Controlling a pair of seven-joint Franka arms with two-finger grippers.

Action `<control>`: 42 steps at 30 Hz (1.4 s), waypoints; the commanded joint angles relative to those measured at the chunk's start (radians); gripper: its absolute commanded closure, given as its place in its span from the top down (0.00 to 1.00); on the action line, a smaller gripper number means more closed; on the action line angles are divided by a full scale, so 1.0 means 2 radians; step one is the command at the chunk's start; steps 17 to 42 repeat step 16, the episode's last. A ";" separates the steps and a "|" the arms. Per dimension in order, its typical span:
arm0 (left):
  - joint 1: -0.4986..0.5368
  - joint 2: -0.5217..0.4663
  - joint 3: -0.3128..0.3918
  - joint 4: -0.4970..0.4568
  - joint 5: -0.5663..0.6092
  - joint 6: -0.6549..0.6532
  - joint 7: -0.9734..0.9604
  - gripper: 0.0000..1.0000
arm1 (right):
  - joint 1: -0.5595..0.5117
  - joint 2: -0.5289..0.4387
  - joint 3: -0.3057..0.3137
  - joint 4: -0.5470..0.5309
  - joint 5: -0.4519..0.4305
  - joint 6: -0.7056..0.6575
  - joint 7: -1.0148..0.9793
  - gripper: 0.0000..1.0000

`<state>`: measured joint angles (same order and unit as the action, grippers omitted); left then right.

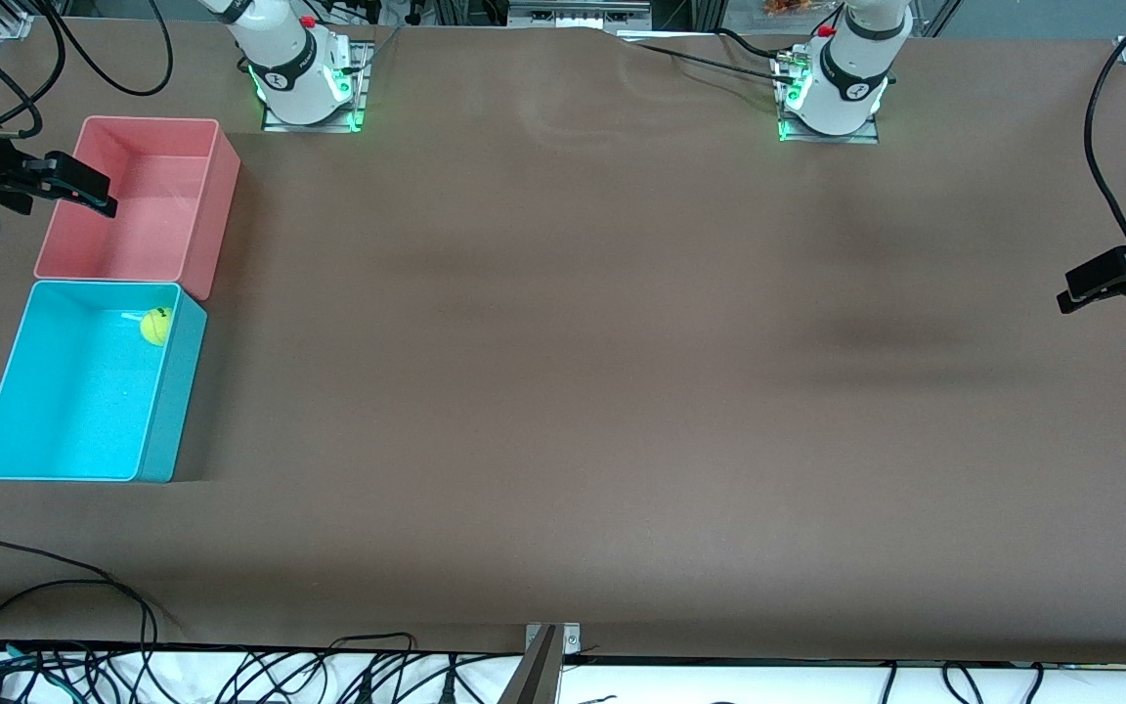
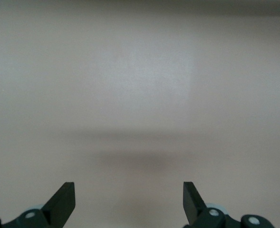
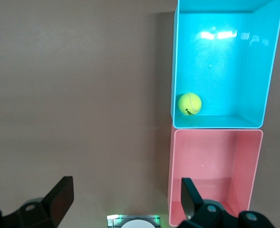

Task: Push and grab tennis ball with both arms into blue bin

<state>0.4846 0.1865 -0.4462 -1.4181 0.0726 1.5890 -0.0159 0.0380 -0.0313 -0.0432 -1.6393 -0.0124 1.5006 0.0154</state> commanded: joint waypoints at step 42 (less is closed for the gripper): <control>0.000 -0.004 0.000 0.007 -0.009 -0.011 -0.002 1.00 | -0.010 0.007 0.007 0.014 -0.004 -0.002 -0.014 1.00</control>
